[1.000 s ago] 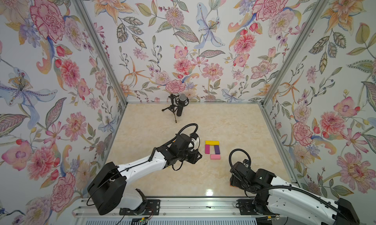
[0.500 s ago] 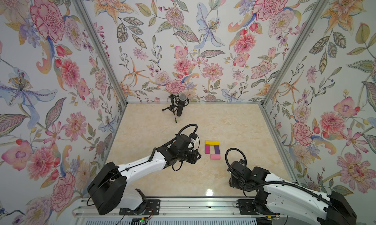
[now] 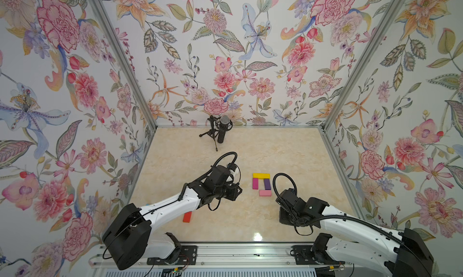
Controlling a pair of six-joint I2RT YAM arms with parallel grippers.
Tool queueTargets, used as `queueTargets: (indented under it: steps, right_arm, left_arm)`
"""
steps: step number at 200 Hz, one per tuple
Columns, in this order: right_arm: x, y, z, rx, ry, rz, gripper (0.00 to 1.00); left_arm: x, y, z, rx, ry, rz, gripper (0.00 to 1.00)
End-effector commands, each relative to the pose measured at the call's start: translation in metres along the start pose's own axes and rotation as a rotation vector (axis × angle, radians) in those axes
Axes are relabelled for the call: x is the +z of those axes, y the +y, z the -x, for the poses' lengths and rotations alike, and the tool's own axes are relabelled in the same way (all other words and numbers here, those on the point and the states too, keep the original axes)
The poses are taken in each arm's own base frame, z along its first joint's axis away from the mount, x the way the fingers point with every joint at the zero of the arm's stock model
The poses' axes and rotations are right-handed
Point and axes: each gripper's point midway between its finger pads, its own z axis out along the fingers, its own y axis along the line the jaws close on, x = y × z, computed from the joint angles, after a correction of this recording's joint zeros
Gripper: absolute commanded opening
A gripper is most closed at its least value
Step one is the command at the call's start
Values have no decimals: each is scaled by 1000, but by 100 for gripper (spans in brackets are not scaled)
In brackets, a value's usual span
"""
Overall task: Assemble the letter p with building blocks
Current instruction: Assemble the building block at the center of the board.
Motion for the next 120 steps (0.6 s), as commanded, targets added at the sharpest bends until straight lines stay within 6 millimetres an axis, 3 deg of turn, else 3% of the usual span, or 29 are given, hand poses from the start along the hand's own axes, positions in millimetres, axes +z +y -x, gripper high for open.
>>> queueTargets:
  steps: [1, 57, 84, 106, 120]
  right_arm:
    - [-9, -1, 3, -14, -18, -22, 40]
    - [-33, 6, 33, -8, -129, 33, 49]
    - [-40, 18, 52, -70, -148, 28, 59]
    - [-42, 43, 75, -140, -159, 67, 64]
    - [-43, 72, 89, -210, -166, 134, 66]
  left_arm:
    - [-16, 10, 9, -9, -57, 38, 29]
    - [-28, 14, 26, -19, -93, 83, 31]
    - [-29, 32, 34, -74, -117, 143, 34]
    - [-32, 58, 43, -142, -154, 229, 36]
    - [-36, 77, 51, -191, -192, 287, 37]
